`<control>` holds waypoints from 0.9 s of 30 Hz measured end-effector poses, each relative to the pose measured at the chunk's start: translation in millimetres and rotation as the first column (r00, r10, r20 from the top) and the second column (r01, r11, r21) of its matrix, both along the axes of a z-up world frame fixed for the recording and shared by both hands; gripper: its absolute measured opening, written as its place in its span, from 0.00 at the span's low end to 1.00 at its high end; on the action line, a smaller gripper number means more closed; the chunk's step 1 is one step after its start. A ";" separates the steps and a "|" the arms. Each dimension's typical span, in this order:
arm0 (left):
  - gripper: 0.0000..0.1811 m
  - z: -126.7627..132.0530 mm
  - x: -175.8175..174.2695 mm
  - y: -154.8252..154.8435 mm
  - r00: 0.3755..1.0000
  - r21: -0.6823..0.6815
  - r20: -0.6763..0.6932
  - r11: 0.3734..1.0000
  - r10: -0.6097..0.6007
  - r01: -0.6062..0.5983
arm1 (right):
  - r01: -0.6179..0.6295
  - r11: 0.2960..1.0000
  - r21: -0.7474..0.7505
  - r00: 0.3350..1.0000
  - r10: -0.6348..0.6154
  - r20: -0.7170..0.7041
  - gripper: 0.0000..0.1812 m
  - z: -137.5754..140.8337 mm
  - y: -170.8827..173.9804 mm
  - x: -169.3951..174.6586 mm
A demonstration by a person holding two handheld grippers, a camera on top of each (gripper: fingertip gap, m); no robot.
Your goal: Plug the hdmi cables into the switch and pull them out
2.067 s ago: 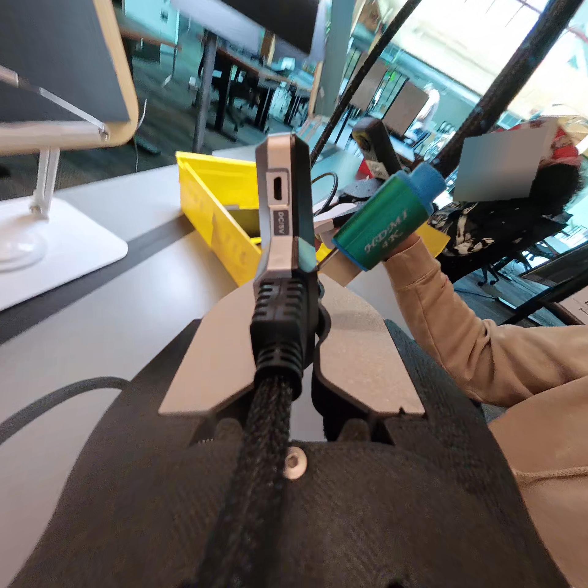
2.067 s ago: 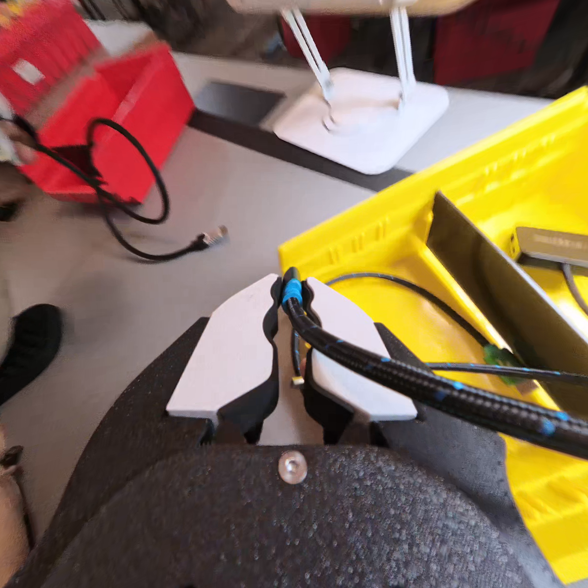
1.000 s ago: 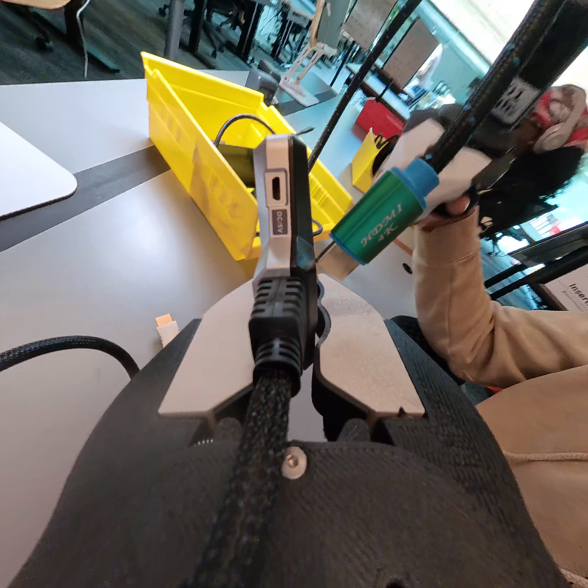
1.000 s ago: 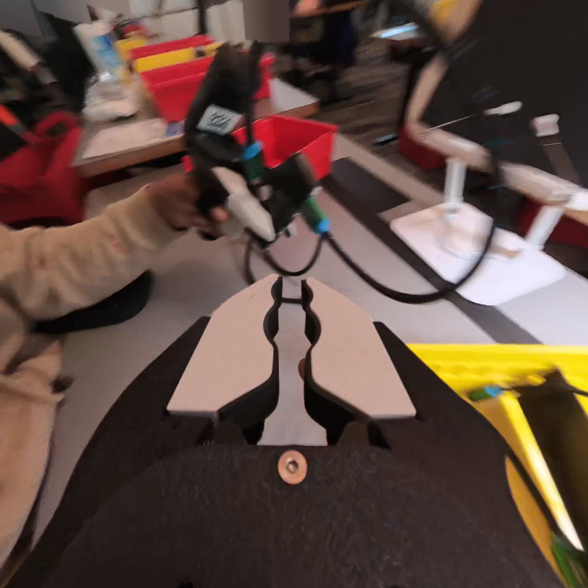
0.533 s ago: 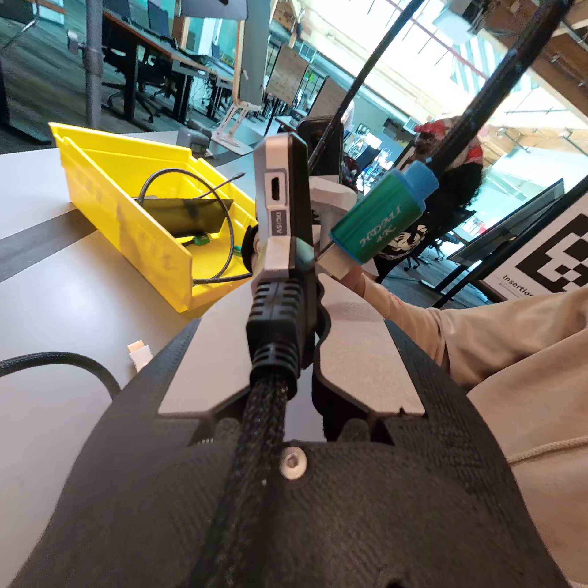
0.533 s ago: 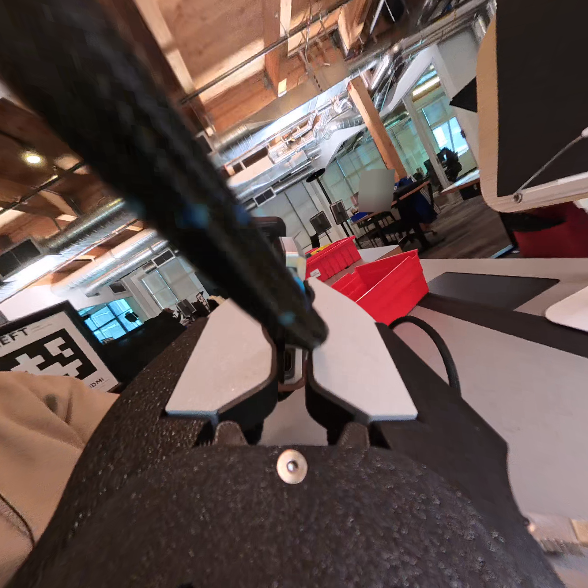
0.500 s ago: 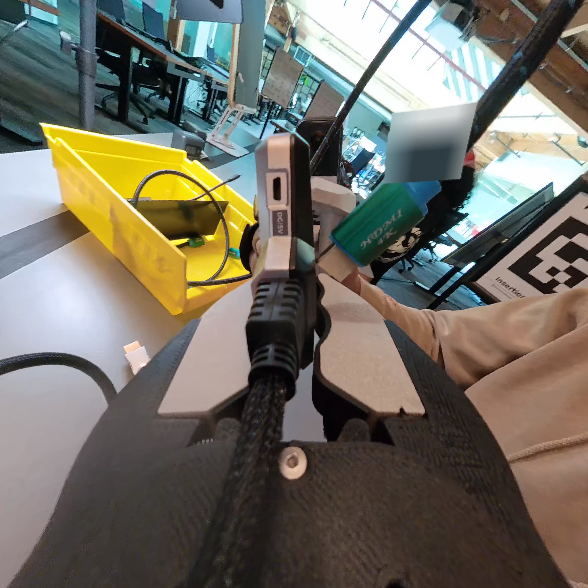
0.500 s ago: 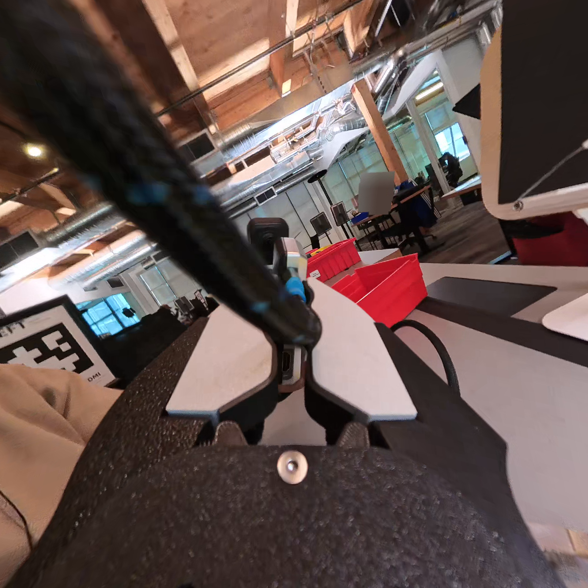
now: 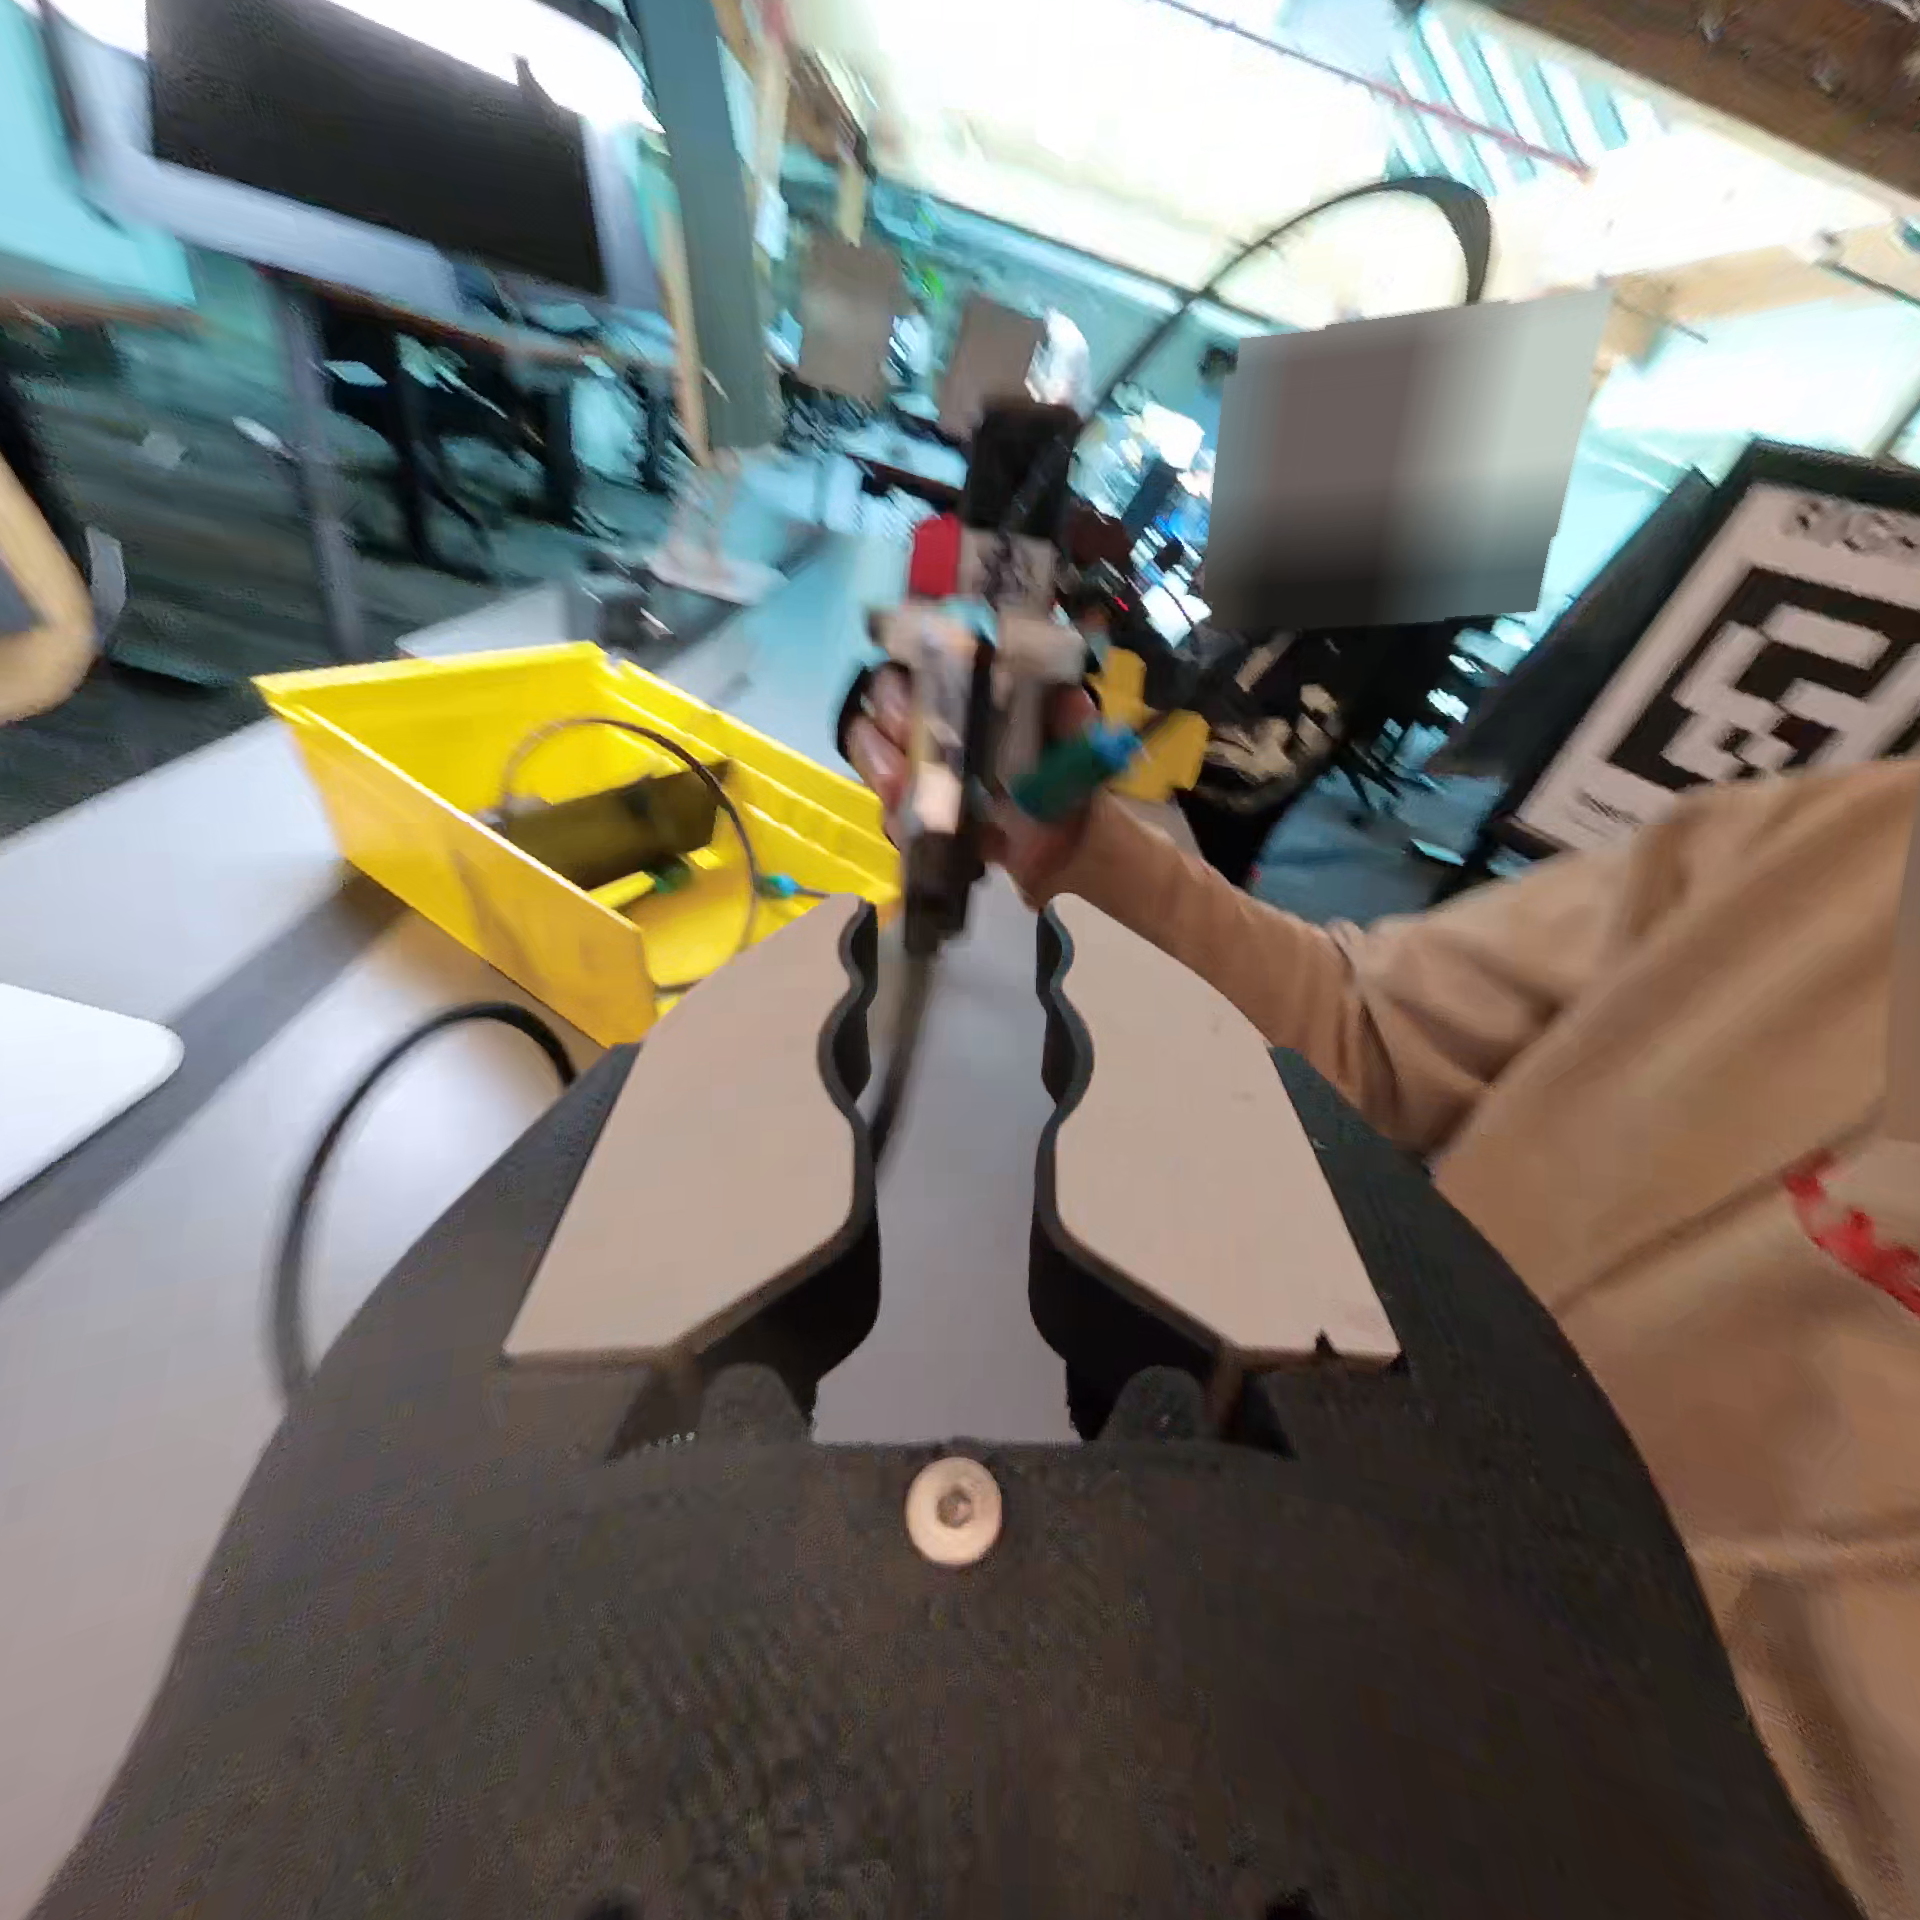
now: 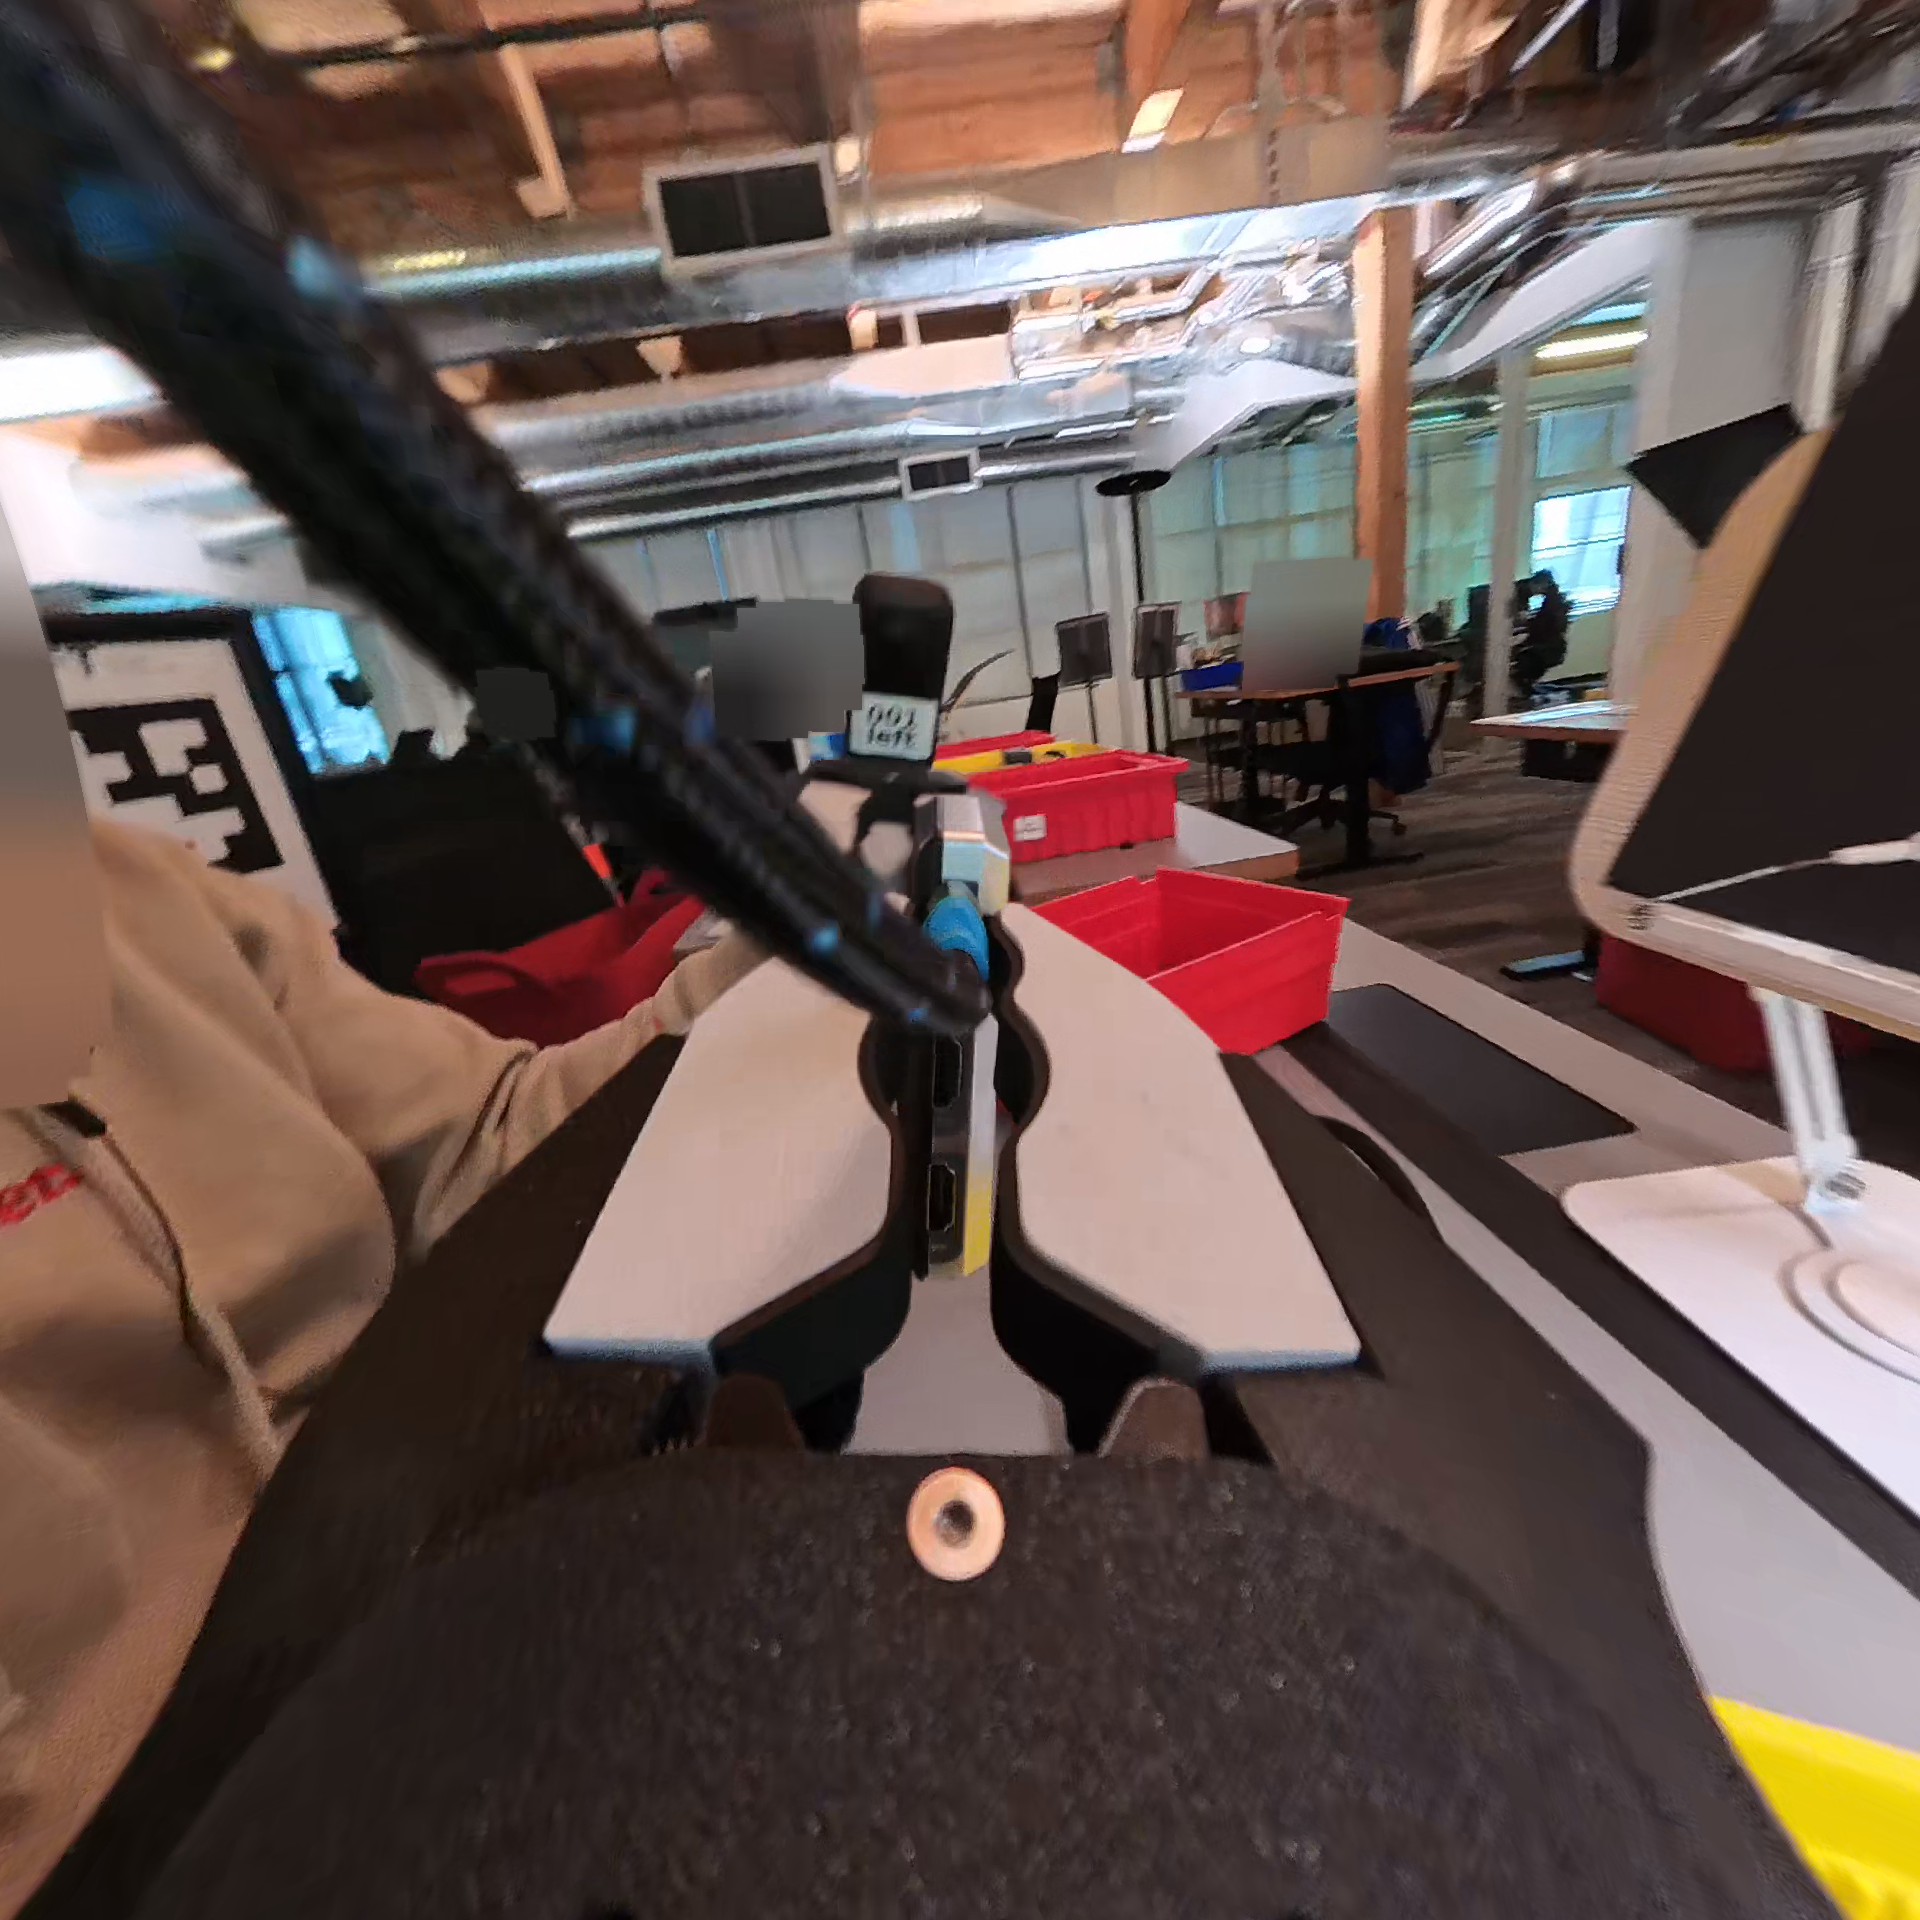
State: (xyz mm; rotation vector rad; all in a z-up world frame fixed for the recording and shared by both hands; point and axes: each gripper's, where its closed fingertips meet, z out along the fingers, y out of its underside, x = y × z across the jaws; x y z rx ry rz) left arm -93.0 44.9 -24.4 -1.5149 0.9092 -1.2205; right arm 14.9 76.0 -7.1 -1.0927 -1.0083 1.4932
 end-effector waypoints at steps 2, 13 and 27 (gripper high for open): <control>0.17 2.6 -3.7 7.3 0.998 0.041 -0.001 0.997 0.069 -0.069 | -0.064 0.998 0.023 0.998 0.063 0.028 0.06 -7.8 -13.8 -17.0; 0.13 -49.3 52.0 -8.4 0.966 0.040 -0.247 0.995 -0.081 0.093 | -0.149 0.989 0.019 0.985 0.147 0.093 0.06 -37.1 -34.0 -61.0; 0.12 -58.7 51.1 -13.7 0.954 -0.071 -0.255 0.987 -0.159 0.146 | -0.149 0.986 0.080 0.969 0.130 0.209 0.06 -49.5 -35.7 -56.8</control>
